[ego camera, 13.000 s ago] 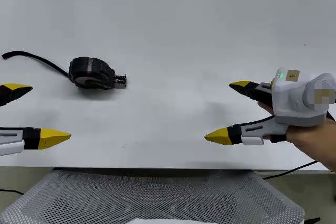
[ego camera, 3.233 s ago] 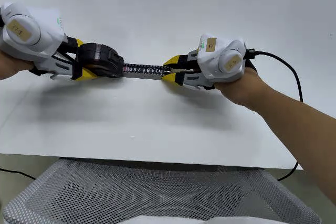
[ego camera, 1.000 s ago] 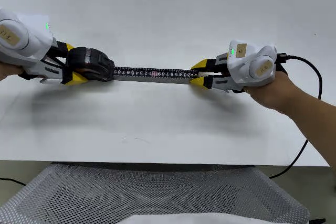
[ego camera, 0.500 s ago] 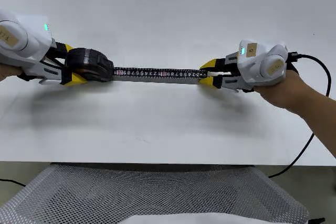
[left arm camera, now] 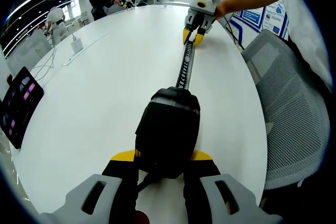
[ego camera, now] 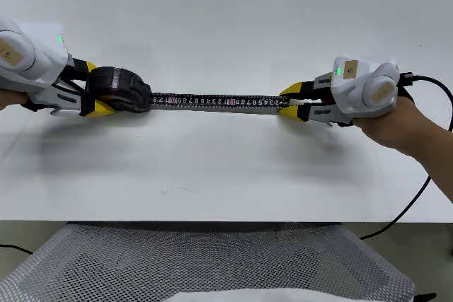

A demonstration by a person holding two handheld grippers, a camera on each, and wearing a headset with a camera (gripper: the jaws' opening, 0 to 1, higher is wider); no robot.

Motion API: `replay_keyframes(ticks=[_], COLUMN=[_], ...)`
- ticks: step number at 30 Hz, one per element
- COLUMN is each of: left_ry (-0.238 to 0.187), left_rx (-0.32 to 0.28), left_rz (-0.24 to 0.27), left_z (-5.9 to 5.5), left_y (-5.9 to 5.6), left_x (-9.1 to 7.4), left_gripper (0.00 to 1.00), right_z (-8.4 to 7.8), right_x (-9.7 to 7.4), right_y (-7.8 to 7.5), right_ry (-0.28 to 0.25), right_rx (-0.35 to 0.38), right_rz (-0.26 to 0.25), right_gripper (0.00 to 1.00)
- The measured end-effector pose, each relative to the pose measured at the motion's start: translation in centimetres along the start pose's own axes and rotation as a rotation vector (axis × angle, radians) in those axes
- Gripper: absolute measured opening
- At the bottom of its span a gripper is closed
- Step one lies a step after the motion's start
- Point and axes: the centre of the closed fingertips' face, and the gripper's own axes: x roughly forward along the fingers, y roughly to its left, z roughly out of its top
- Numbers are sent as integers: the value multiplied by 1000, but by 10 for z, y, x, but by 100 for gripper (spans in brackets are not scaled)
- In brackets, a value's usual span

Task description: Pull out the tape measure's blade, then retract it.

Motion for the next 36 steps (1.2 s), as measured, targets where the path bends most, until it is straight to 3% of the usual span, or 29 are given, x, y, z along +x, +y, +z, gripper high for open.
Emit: replay_keyframes(ticks=[21,33,36], left_ry=[4,11,12], left_rx=[0,-16,-25], left_rz=[-1,10,14], left_z=[1,1,1], left_y=[-1,0,1], left_x=[0,0,0], left_gripper=[28,28,28], right_z=[-17,-16,-17], right_x=[-15,-13,-13], right_y=[-6,-5,-4], right_ry=[20,47,55], right_rx=[18,19,53], right_rz=[-14,19,37], right_gripper=[9,10,11])
